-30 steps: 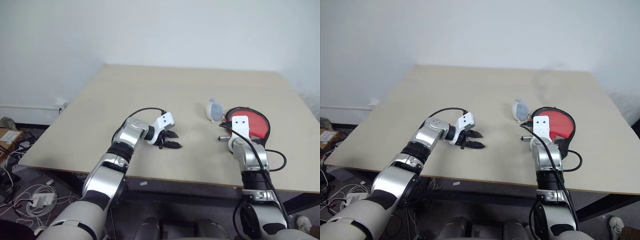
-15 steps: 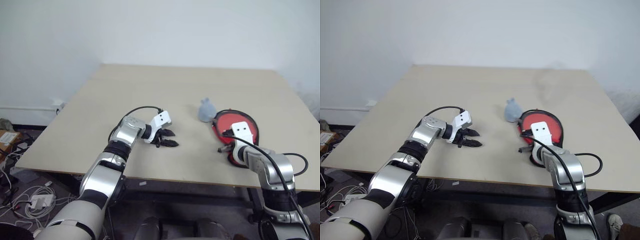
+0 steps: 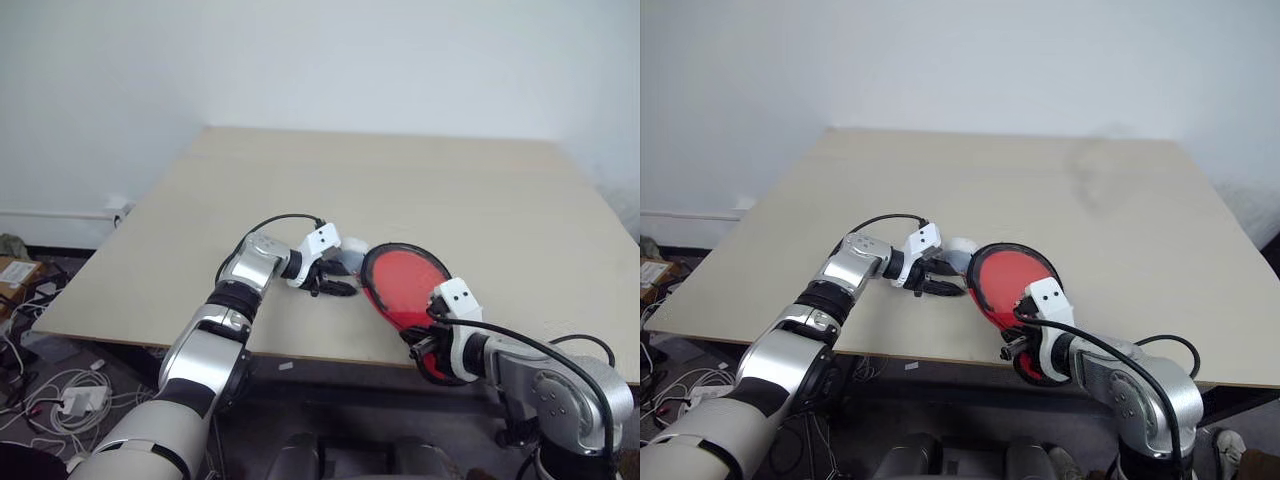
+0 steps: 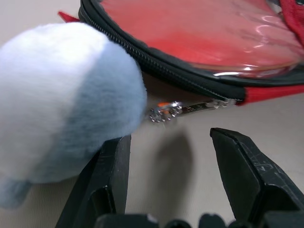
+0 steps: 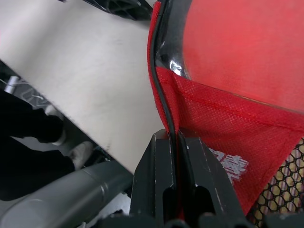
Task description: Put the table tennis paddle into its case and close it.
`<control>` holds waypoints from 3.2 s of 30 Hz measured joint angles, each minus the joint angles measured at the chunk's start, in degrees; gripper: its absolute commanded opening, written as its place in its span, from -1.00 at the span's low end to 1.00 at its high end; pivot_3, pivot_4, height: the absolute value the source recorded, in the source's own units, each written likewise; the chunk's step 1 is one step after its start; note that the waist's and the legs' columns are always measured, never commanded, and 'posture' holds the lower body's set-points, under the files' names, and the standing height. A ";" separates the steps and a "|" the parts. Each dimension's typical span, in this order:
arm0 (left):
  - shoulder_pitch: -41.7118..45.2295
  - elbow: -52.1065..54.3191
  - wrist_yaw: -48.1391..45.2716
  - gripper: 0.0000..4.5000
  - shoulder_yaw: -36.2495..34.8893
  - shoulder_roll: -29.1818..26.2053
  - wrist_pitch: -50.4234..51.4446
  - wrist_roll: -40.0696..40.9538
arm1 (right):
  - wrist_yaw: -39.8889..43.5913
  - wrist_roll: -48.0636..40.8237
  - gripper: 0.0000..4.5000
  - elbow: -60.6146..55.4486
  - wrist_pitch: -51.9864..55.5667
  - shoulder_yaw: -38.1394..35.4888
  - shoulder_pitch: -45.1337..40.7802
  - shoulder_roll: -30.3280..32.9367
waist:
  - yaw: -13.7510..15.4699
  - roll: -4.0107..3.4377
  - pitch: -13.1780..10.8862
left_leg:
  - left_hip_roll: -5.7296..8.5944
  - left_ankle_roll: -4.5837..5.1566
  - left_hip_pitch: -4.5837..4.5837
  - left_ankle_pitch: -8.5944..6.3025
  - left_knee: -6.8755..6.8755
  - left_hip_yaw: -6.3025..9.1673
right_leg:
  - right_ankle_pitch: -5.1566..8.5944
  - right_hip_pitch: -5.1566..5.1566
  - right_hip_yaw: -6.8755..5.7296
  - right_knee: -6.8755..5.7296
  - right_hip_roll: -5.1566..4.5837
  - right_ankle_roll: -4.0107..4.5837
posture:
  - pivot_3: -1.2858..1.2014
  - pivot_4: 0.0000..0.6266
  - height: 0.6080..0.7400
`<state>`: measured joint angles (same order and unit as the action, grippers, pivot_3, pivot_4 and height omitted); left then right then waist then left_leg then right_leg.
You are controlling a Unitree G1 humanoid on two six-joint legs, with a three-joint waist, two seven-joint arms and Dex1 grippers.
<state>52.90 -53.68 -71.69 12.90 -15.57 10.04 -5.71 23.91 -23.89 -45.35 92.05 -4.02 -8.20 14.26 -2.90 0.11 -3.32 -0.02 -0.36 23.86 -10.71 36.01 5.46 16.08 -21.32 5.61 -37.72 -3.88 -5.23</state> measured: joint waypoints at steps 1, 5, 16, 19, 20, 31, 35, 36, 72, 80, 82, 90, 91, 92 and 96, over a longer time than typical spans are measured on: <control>0.00 0.00 -0.18 0.24 0.05 -0.09 0.00 -0.01 | -0.11 -0.73 -1.00 -0.02 0.00 -0.48 0.17 -0.27 | 0.00 0.00 0.00 | 0.00 0.00 0.00 0.00 0.00 0.00 | 0.00 0.00 0.00 0.00 0.00 0.00 | 0.03 -1.00 1.00; 0.11 -0.26 -0.42 0.24 0.08 -0.11 -0.08 -0.02 | -0.87 -1.37 -1.00 -0.16 -0.30 -0.21 0.03 0.19 | 0.01 0.01 -0.01 | 0.00 0.00 0.00 0.00 0.00 -0.01 | 0.00 -0.01 0.00 0.00 0.00 0.00 | 0.03 -1.00 1.00; 1.00 -0.31 -3.92 0.24 0.22 -2.30 -0.66 -0.05 | -0.27 -3.17 0.38 0.07 -7.37 2.39 -0.46 2.70 | 0.00 0.05 -0.02 | 0.00 0.00 0.00 0.00 0.00 -0.01 | 0.00 -0.01 0.00 0.00 0.00 0.00 | 0.03 -1.00 1.00; 1.86 -0.31 -4.76 0.24 0.18 -3.33 -0.55 -0.03 | 0.70 -5.33 0.84 0.58 -7.80 0.04 -1.41 1.20 | 0.09 0.06 -0.03 | 0.00 0.00 0.00 0.00 0.02 -0.01 | 0.00 0.01 0.00 0.01 -0.01 0.00 | 0.03 -1.00 1.00; 2.03 -0.31 -5.24 0.24 0.17 -3.63 -0.45 -0.02 | 1.04 -6.19 0.98 1.02 -8.66 -1.63 -2.42 0.03 | 0.08 0.07 -0.04 | 0.00 0.00 0.00 0.00 0.03 -0.02 | 0.00 0.01 0.00 0.01 -0.01 0.00 | 0.03 -1.00 1.00; 9.19 -5.04 -6.93 0.24 -4.74 -6.21 1.97 4.37 | -12.58 -0.07 0.98 25.90 -34.39 -13.35 -14.74 -9.30 | 0.11 0.10 -0.05 | 0.00 0.00 -0.01 0.01 -0.01 0.00 | 0.00 -0.04 -0.03 0.00 -0.01 0.00 | 0.03 -1.00 1.00; 14.13 -9.72 -6.03 0.24 -11.76 -5.05 8.63 10.25 | -17.19 6.55 0.98 37.56 -39.71 -8.68 -13.96 -9.09 | 0.02 0.07 -0.08 | 0.02 0.00 0.11 0.01 -0.04 -0.01 | 0.00 -0.14 -0.01 -0.01 -0.02 0.00 | 0.03 -1.00 1.00; 15.10 -10.49 -4.98 0.24 -12.74 -4.29 9.35 11.16 | -17.76 7.25 0.98 39.25 -40.24 -7.77 -13.71 -9.43 | -0.03 0.07 -0.08 | 0.02 0.00 0.10 0.01 -0.03 -0.01 | 0.00 -0.13 -0.01 -0.01 -0.02 0.00 | 0.03 -1.00 1.00; 9.38 -18.96 11.06 0.79 -12.25 3.82 1.89 4.56 | -12.74 12.17 1.00 40.88 -48.47 5.87 -7.82 -5.54 | 0.24 0.45 0.36 | 0.06 -0.02 -0.35 0.00 0.02 0.08 | 0.00 0.43 -0.09 0.04 -0.03 0.00 | 0.03 -1.00 1.00; 10.76 -20.34 17.02 0.99 -9.69 5.13 -0.96 1.19 | -13.36 12.50 1.00 39.86 -48.14 5.36 -6.96 -5.92 | 0.24 0.46 0.36 | 0.06 -0.02 -0.35 0.00 0.02 0.08 | 0.00 0.45 -0.09 0.05 -0.03 -0.01 | 0.03 -1.00 1.00; 10.76 -21.04 19.47 0.99 -8.42 5.76 -1.91 -0.61 | -13.40 12.68 1.00 39.49 -47.81 5.28 -6.77 -5.87 | 0.26 0.47 0.36 | 0.06 -0.02 -0.35 0.00 0.02 0.08 | 0.00 0.45 -0.10 0.05 -0.03 -0.01 | 0.03 -1.00 1.00; 8.49 -22.29 29.03 0.82 -6.75 9.62 -1.70 -4.17 | -13.85 13.03 1.00 39.18 -46.59 4.89 -6.54 -5.46 | 0.28 0.59 0.65 | 0.05 -0.02 -0.42 0.00 0.02 0.11 | 0.00 0.50 -0.14 0.05 -0.02 -0.01 | 0.03 -1.00 1.00; 8.40 -22.37 29.79 0.72 -7.92 9.91 -1.08 -3.41 | -13.91 13.15 1.00 39.17 -46.31 4.85 -6.59 -5.45 | 0.27 0.60 0.67 | 0.06 -0.02 -0.44 -0.01 0.03 0.10 | 0.00 0.54 -0.14 0.06 -0.03 -0.01 | 0.03 -1.00 1.00; 8.38 -22.41 29.98 0.59 -9.18 10.07 -0.38 -2.45 | -13.95 13.21 1.00 39.14 -46.10 4.75 -6.65 -5.43 | 0.27 0.60 0.68 | 0.06 -0.02 -0.44 -0.01 0.04 0.10 | 0.00 0.54 -0.14 0.07 -0.04 -0.01 | 0.03 -1.00 1.00; 8.31 -22.44 27.50 0.02 -10.69 10.59 0.43 -1.42 | -13.48 13.10 1.00 38.27 -44.52 4.69 -6.68 -4.86 | 0.31 0.60 0.68 | 0.08 -0.03 -0.43 -0.01 0.04 0.11 | 0.01 0.55 -0.15 0.09 -0.04 -0.01 | 0.03 -1.00 1.00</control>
<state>61.21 -76.12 -44.19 2.20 -4.98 10.47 -7.13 10.43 -10.79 -7.08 47.53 0.68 -14.88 9.40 -2.60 0.72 -2.64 0.05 -0.39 23.44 -10.72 36.05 5.57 16.08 -20.77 5.47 -37.63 -3.93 -5.24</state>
